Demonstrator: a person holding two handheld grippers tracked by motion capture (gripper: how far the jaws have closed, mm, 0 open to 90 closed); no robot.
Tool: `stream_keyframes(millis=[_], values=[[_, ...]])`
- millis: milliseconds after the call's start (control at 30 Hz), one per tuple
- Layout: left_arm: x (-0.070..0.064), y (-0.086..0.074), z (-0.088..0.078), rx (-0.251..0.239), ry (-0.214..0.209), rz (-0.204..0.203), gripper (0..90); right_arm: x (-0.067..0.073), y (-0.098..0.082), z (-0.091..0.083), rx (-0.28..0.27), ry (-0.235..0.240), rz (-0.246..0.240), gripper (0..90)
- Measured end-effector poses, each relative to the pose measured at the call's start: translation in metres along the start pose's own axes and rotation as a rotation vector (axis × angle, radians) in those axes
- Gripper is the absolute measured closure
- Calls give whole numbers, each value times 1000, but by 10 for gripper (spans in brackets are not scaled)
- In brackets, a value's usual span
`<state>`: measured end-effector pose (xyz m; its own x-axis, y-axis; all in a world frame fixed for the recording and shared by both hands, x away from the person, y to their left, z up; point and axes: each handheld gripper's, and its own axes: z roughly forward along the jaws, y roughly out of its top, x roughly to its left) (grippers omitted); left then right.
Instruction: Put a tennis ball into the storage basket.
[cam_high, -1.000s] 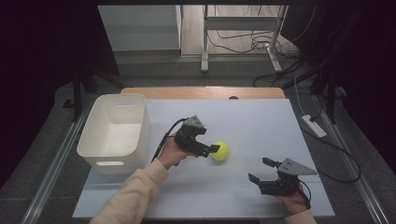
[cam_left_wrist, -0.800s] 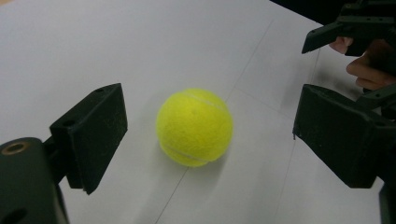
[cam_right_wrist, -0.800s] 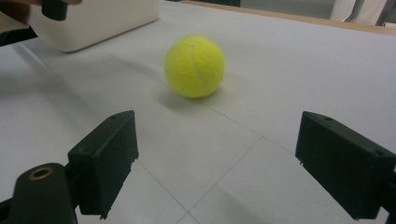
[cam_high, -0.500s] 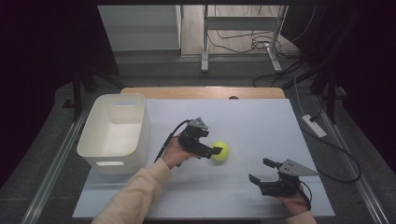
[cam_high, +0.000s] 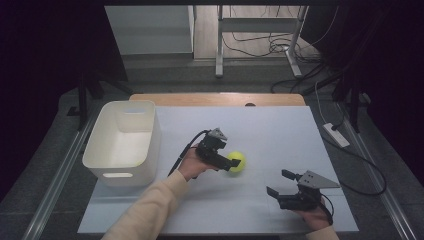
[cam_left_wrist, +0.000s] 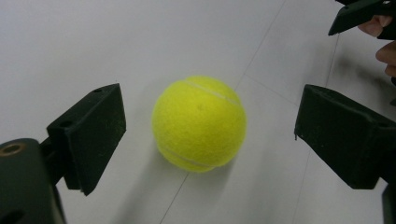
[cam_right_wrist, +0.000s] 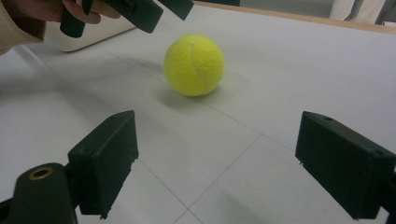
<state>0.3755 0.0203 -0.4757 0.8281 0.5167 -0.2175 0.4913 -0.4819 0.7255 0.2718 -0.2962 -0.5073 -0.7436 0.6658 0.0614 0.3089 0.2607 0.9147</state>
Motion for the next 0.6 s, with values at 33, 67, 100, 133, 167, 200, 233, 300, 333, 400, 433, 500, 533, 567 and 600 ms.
stream_keyframes(millis=[33, 67, 100, 133, 167, 200, 233, 300, 333, 400, 433, 500, 533, 567, 600], values=[[0, 0, 1, 2, 2, -1, 89, 0, 0, 0, 0, 1, -1, 129], [0, 0, 2, 2, 0, -7, 89, 0, 0, 0, 0, 1, -1, 129], [0, 0, 3, 3, 0, -6, 89, 0, 0, 0, 0, 2, -2, 129], [0, 0, 4, 5, -1, -7, 88, 0, 0, 0, 0, 2, -2, 129], [0, 0, 6, 7, -1, -10, 88, 0, 0, 0, 1, 2, -2, 129], [1, 0, 8, 12, -2, -12, 88, 0, 0, 0, 1, 2, -2, 129], [1, 0, 9, 16, -3, -11, 87, 0, 0, 0, 0, 2, -2, 129], [1, 0, 12, 22, -1, -9, 86, 0, 0, 0, 1, 3, -2, 130], [1, 0, 13, 25, 0, -8, 85, 0, 0, 0, 2, 3, -2, 130], [1, 0, 15, 28, 0, -11, 85, 0, 0, 1, 4, 3, -2, 129], [1, 0, 16, 29, 1, -11, 84, 0, 0, 1, 6, 4, -3, 129], [1, 0, 19, 32, -1, -16, 85, 0, 0, 1, 6, 5, -3, 129], [1, 0, 22, 34, -5, -21, 86, 0, 0, 1, 7, 5, -3, 129], [1, -1, 24, 38, -5, -19, 87, 0, 0, 1, 8, 5, -5, 129], [2, -1, 26, 44, -5, -22, 87, 0, -1, 1, 7, 5, -4, 129]])
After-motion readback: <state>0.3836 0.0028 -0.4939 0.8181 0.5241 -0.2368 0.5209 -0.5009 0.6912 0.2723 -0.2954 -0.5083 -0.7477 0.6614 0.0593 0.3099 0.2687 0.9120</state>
